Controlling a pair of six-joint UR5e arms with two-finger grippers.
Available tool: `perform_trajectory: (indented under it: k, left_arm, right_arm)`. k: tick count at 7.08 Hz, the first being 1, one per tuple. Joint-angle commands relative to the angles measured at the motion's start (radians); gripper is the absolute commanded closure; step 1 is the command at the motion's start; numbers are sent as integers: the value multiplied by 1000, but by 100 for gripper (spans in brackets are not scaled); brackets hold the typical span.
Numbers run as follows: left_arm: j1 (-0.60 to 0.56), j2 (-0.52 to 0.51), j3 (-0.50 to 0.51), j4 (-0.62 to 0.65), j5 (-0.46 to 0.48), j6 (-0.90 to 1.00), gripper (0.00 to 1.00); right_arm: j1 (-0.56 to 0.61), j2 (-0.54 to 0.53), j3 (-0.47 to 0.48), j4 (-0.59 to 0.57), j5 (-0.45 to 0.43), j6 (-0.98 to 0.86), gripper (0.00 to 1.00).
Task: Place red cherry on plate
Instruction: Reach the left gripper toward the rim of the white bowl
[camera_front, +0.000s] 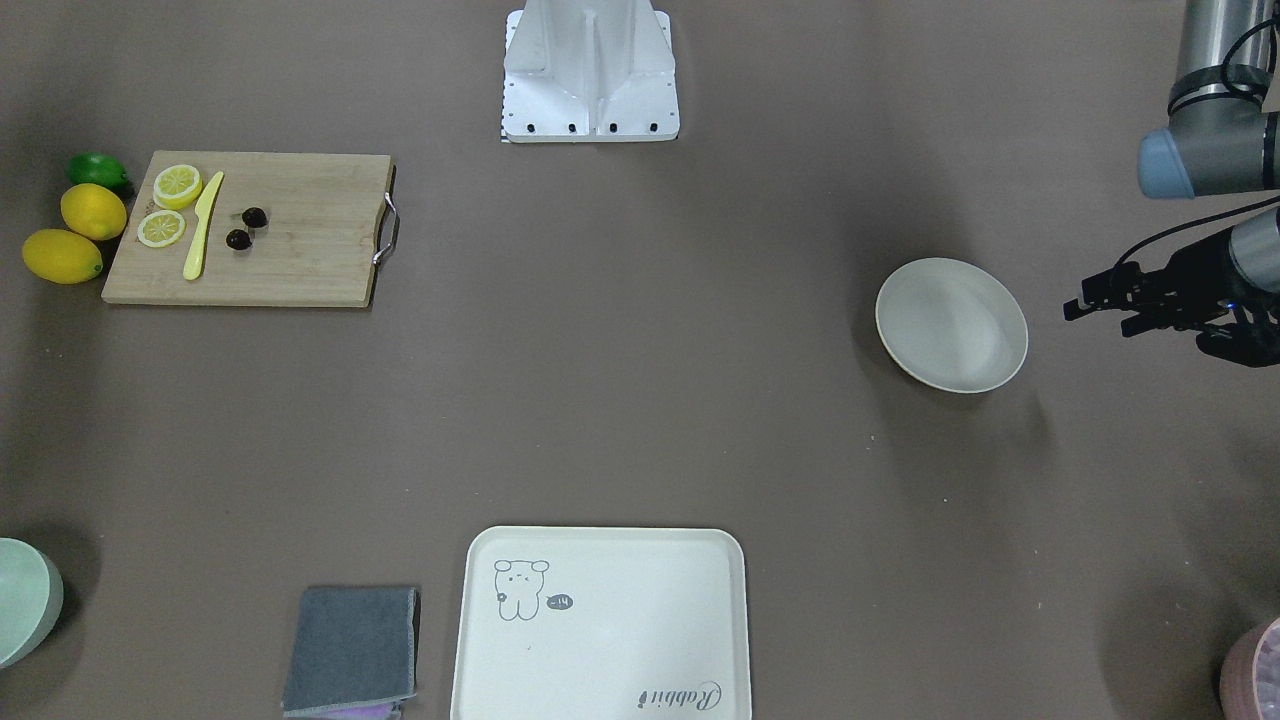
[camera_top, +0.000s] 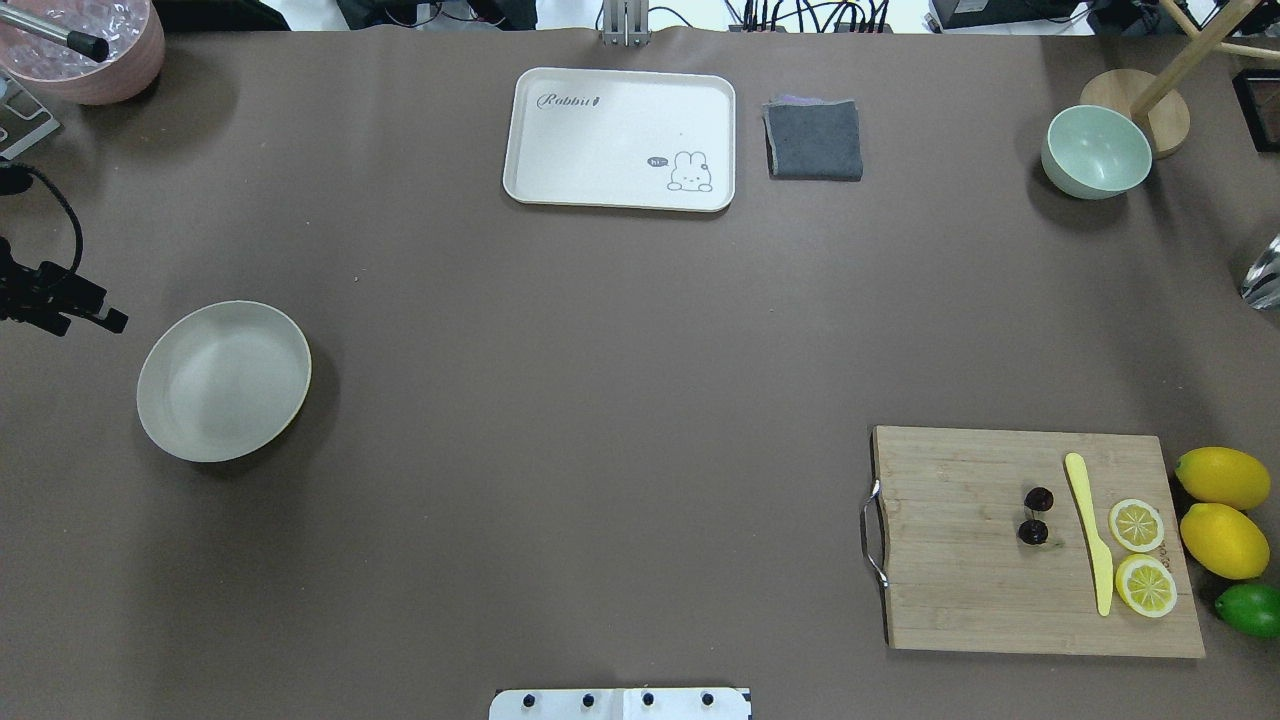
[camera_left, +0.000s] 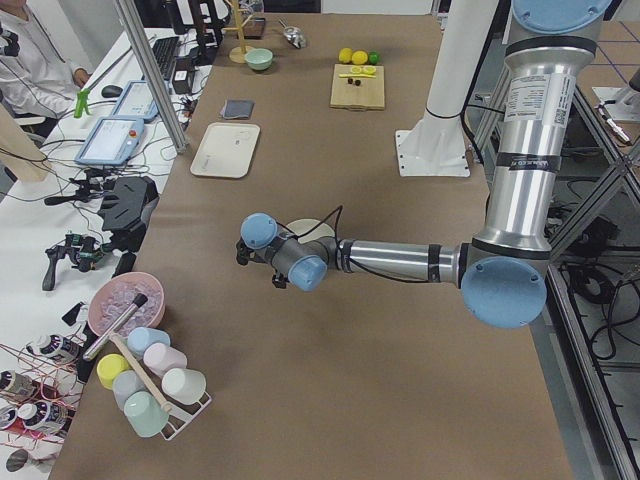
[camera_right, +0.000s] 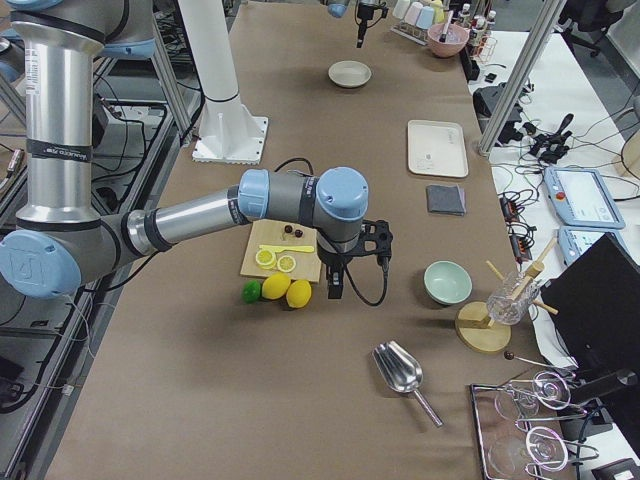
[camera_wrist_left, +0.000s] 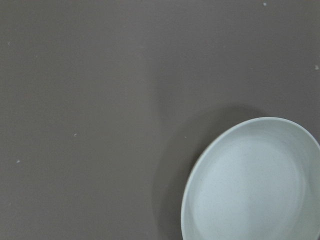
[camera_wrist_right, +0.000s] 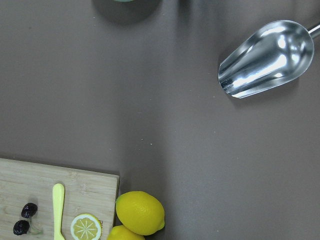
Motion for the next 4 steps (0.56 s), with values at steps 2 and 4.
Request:
perform_trajectory:
  k: [2, 4]
  left_arm:
    - [86, 1, 23, -148, 55, -142, 3]
    - [109, 7, 29, -201, 99, -193, 4]
  right_arm:
    - [0, -6, 0, 2, 3, -1, 0]
    - [0, -6, 0, 3, 3, -1, 0]
